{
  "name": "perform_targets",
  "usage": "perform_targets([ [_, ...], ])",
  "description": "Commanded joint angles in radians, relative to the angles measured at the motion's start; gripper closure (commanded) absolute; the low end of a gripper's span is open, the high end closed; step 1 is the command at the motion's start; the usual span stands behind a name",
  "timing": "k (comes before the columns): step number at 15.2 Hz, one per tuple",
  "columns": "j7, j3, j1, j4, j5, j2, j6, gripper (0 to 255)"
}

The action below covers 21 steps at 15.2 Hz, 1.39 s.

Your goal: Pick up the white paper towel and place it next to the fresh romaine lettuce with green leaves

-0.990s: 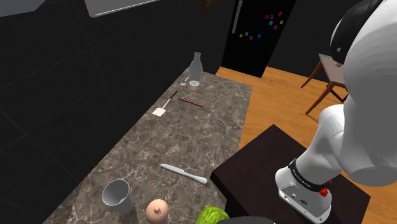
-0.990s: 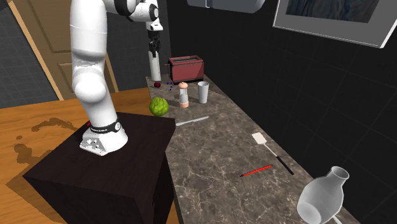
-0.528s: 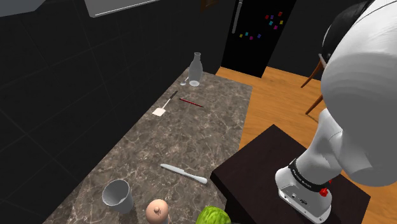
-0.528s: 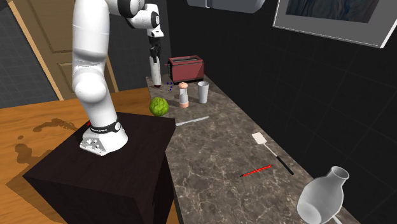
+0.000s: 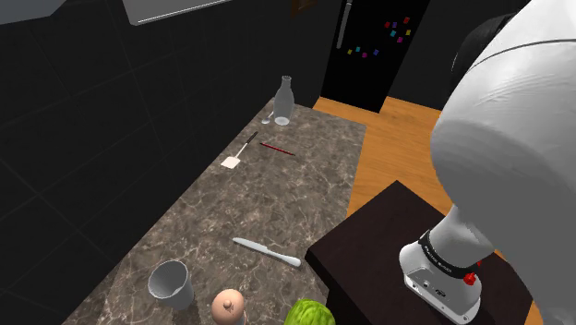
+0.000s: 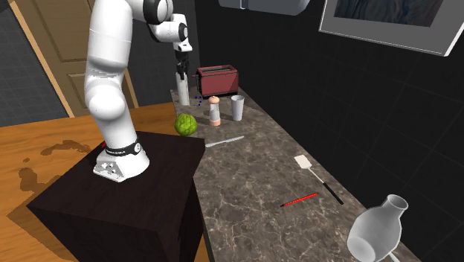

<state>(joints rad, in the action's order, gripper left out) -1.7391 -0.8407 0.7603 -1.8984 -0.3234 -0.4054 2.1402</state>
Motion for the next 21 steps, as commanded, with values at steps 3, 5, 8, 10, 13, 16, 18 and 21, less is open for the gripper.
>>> perform_targets([
  [3,-0.020,0.020,0.017,-0.016,-0.031,-0.033,0.041,255],
  [5,-0.029,0.031,0.025,-0.023,-0.047,-0.049,0.060,255],
  [8,-0.043,0.048,0.038,-0.032,-0.070,-0.074,0.089,255],
  [10,-0.052,0.060,0.047,-0.037,-0.086,-0.092,0.108,255],
  [13,-0.056,0.065,0.051,-0.039,-0.093,-0.099,0.115,255],
  [16,-0.056,0.065,0.051,-0.039,-0.093,-0.099,0.115,255],
  [18,-0.056,0.065,0.051,-0.039,-0.093,-0.099,0.115,255],
  [21,-0.056,0.065,0.051,-0.039,-0.093,-0.099,0.115,0],
])
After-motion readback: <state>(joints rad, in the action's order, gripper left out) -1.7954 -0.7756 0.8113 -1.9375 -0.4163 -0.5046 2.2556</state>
